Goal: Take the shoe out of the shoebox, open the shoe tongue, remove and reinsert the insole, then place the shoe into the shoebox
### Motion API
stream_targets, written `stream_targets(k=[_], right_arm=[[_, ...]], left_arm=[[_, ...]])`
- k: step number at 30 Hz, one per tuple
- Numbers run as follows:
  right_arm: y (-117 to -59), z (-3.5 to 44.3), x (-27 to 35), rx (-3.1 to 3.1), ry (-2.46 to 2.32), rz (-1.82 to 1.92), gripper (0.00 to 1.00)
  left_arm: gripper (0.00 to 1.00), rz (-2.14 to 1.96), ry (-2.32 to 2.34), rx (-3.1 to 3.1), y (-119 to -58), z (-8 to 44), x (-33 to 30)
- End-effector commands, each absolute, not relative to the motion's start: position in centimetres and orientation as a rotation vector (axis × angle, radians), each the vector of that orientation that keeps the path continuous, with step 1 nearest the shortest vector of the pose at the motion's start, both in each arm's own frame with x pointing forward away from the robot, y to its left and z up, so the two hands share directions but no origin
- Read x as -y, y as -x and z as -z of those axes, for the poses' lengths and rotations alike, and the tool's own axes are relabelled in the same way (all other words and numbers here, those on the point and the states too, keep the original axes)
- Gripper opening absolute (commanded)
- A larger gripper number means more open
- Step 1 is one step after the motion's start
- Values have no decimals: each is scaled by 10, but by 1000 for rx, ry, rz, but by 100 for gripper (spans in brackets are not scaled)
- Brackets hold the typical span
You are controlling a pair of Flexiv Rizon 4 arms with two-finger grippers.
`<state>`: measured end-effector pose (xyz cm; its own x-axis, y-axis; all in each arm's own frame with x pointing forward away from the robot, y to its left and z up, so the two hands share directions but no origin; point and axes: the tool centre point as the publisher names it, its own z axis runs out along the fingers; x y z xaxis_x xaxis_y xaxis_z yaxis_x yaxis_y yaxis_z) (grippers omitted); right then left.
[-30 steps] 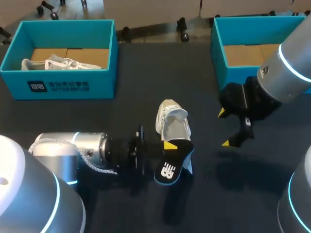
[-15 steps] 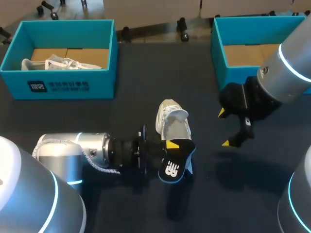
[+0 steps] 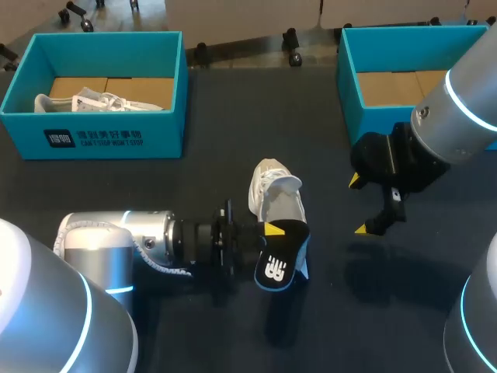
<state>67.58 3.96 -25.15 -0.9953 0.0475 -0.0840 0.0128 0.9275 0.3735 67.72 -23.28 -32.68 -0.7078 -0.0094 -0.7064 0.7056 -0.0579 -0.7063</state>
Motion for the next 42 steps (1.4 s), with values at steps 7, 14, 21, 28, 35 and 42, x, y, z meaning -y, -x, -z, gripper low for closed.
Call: stream_targets(k=[7, 14, 21, 28, 35, 42], right_arm=[[-675, 253, -40, -2992, -48, -579, 100], [-675, 253, -40, -2992, -48, -579, 100], [-675, 253, -40, -2992, -48, -579, 100], [-675, 253, -40, -2992, -48, -579, 100], [-675, 253, -40, -2992, -48, -579, 100], [-675, 253, -40, -2992, -48, -579, 100]], left_arm=[[0, 1787, -741, -1726, -688, 336, 237], [0, 1765, -722, -1739, -699, 340, 237], [0, 1742, -722, -1760, -704, 347, 236], [0, 1724, -706, -1784, -710, 351, 232], [32, 1742, -704, -1767, -706, 343, 234], [39, 1760, -709, -1753, -704, 338, 234]])
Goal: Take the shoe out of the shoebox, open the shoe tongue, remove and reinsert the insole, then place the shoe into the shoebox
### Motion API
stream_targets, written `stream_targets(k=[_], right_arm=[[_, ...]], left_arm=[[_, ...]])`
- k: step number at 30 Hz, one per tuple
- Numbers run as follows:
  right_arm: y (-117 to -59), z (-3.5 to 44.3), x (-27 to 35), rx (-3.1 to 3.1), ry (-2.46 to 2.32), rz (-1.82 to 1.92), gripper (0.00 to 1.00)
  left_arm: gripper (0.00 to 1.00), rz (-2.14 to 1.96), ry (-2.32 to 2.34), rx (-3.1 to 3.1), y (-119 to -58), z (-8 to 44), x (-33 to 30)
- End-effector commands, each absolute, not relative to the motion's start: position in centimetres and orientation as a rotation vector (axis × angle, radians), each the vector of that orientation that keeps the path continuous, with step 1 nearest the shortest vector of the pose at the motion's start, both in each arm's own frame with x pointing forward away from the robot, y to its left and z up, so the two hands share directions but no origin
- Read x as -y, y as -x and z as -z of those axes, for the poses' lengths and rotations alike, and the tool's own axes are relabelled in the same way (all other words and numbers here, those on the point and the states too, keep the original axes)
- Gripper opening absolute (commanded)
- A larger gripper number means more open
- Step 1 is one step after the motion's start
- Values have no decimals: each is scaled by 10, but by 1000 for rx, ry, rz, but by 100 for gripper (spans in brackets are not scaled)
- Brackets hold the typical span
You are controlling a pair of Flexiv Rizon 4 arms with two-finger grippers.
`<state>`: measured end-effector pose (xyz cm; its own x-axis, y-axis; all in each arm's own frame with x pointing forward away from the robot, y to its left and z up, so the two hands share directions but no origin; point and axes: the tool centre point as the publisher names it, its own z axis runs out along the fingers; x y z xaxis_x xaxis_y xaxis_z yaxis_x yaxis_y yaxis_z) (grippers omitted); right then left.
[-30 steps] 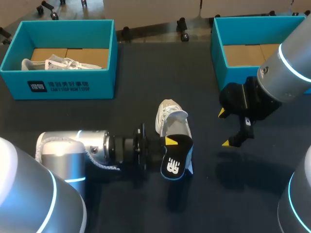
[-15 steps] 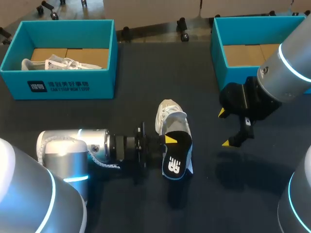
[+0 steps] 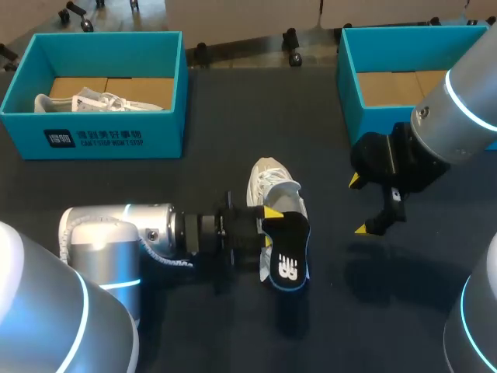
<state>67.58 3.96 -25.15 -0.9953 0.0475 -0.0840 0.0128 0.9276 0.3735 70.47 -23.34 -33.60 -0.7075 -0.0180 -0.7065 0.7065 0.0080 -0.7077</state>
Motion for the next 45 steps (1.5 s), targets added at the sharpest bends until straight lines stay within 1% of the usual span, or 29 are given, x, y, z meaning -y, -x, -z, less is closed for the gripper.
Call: stream_targets(k=[1, 5, 16, 20, 21, 23, 26, 30, 32, 33, 35, 40, 45], right_arm=[[-675, 253, -40, -2992, -48, -579, 100], [-675, 253, -40, -2992, -48, -579, 100], [-675, 253, -40, -2992, -48, -579, 100], [-675, 253, -40, -2992, -48, -579, 100], [-675, 253, -40, -2992, -48, -579, 100], [-675, 253, -40, -2992, -48, -579, 100], [-675, 253, -40, -2992, -48, -579, 100], [-675, 253, -40, -2992, -48, -579, 100], [-675, 253, -40, -2992, -48, -579, 100], [-675, 253, -40, -2992, -48, -579, 100], [-675, 253, -40, -2992, -48, -579, 100], [-675, 253, -40, -2992, -48, -579, 100], [-675, 253, -40, -2992, -48, -579, 100]], left_arm=[[39, 1760, -709, -1752, -704, 338, 234], [37, 1765, -704, -1748, -707, 336, 234], [40, 1805, -695, -1728, -705, 324, 232], [39, 1811, -695, -1728, -704, 324, 231], [37, 1813, -695, -1727, -703, 323, 231], [36, 1817, -694, -1725, -703, 321, 229], [38, 1826, -691, -1719, -701, 318, 227], [37, 1838, -689, -1717, -698, 317, 226], [34, 1846, -694, -1721, -696, 317, 227], [29, 1849, -695, -1722, -695, 317, 228], [0, 1857, -700, -1721, -694, 316, 229], [0, 1872, -723, -1717, -692, 312, 232], [0, 1856, -749, -1743, -696, 320, 232]])
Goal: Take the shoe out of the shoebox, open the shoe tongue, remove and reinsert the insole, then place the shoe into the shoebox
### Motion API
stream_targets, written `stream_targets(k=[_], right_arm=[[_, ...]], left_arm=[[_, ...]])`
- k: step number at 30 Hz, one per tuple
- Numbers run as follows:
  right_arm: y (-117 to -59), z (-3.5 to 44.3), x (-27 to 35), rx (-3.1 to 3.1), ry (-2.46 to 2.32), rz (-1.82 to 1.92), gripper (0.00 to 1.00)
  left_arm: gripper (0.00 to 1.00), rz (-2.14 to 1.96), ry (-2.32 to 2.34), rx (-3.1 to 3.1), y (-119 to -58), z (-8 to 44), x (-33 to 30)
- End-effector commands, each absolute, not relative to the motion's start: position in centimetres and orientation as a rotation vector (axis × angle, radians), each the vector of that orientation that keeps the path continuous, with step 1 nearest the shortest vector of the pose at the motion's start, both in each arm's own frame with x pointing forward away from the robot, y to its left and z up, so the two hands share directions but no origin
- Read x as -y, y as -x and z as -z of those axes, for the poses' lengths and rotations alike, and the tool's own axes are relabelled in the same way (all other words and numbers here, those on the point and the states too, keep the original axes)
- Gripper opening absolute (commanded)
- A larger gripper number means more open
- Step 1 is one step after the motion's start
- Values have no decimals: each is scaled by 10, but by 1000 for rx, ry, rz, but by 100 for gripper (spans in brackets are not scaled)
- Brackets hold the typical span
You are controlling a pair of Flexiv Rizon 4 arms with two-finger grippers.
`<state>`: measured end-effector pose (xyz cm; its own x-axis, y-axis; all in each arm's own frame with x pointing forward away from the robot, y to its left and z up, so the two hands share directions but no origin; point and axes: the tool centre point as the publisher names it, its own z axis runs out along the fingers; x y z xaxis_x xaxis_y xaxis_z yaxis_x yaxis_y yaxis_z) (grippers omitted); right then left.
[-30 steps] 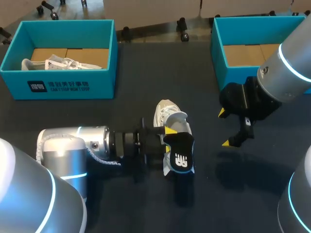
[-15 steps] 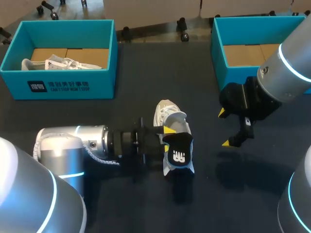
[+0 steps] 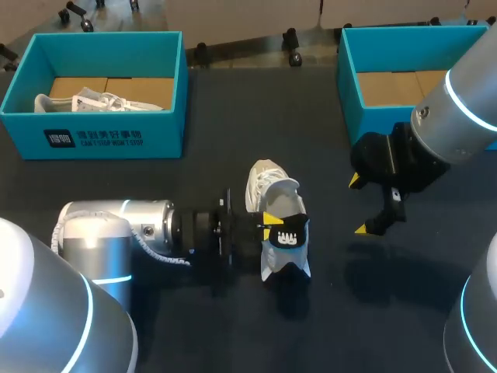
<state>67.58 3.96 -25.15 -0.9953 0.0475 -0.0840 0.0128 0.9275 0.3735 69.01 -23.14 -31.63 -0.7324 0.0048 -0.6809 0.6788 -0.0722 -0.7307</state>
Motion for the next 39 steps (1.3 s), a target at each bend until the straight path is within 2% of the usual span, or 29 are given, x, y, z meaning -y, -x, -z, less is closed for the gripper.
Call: stream_targets(k=[1, 17, 18, 19, 30, 33, 34, 35, 36, 39], right_arm=[[-675, 253, -40, -2992, -48, -579, 100], [-675, 253, -40, -2992, -48, -579, 100], [-675, 253, -40, -2992, -48, -579, 100], [-675, 253, -40, -2992, -48, -579, 100], [-675, 253, -40, -2992, -48, -579, 100], [-675, 253, -40, -2992, -48, -579, 100], [-675, 253, -40, -2992, -48, -579, 100], [-675, 253, -40, -2992, -48, -579, 100], [-675, 253, -40, -2992, -48, -579, 100], [-675, 253, -40, -2992, -48, -579, 100]], left_arm=[[0, 1848, -755, -1749, -697, 322, 231], [0, 1773, -790, -1798, -714, 338, 228], [44, 1778, -781, -1793, -714, 335, 227], [47, 1783, -781, -1788, -713, 332, 227], [43, 1837, -789, -1724, -702, 310, 230], [33, 1852, -790, -1718, -698, 308, 233], [22, 1855, -792, -1716, -697, 308, 234], [5, 1859, -794, -1715, -696, 308, 234], [0, 1863, -797, -1716, -694, 309, 234], [0, 1865, -808, -1733, -692, 315, 234]])
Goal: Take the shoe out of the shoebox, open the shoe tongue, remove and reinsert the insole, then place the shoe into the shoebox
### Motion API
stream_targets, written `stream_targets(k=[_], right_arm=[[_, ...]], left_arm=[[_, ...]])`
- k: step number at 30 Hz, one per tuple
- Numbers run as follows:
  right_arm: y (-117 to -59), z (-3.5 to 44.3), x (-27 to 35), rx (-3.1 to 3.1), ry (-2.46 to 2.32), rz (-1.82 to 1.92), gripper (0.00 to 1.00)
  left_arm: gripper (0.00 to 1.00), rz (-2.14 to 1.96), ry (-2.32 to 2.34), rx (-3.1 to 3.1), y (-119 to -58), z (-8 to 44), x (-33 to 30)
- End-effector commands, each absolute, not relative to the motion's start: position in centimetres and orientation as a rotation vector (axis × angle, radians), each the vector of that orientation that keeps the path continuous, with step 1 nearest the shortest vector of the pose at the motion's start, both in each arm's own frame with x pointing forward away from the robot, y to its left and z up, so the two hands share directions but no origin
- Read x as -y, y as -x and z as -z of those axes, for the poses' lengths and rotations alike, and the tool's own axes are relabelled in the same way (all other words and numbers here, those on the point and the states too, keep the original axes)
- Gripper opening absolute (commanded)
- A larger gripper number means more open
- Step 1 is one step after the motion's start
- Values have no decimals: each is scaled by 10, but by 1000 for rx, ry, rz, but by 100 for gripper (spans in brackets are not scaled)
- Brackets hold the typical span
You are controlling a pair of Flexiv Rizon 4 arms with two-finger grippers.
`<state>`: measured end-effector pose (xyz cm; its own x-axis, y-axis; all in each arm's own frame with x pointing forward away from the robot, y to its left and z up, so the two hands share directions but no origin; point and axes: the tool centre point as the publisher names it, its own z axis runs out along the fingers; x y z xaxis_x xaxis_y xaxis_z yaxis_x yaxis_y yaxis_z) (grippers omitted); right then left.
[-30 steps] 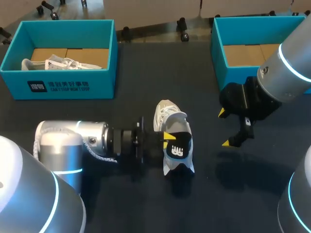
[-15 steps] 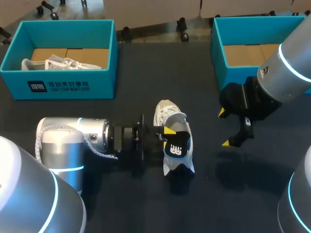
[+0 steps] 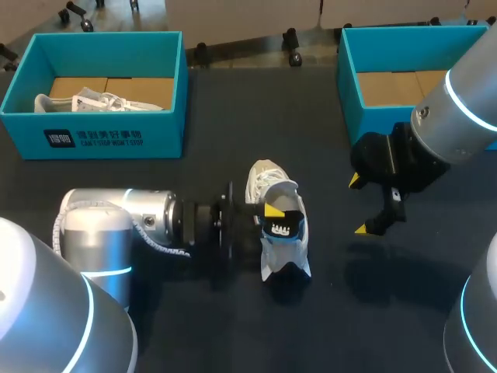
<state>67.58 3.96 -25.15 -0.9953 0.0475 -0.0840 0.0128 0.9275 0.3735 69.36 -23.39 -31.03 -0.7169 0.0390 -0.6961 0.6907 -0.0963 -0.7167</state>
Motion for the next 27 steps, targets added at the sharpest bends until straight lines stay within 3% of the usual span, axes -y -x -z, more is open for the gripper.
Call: stream_targets(k=[1, 27], right_arm=[[-675, 253, -40, -2992, -48, -579, 100], [-675, 253, -40, -2992, -48, -579, 100]], left_arm=[[0, 1866, -807, -1742, -691, 318, 234], [0, 1760, -811, -1819, -714, 339, 233]])
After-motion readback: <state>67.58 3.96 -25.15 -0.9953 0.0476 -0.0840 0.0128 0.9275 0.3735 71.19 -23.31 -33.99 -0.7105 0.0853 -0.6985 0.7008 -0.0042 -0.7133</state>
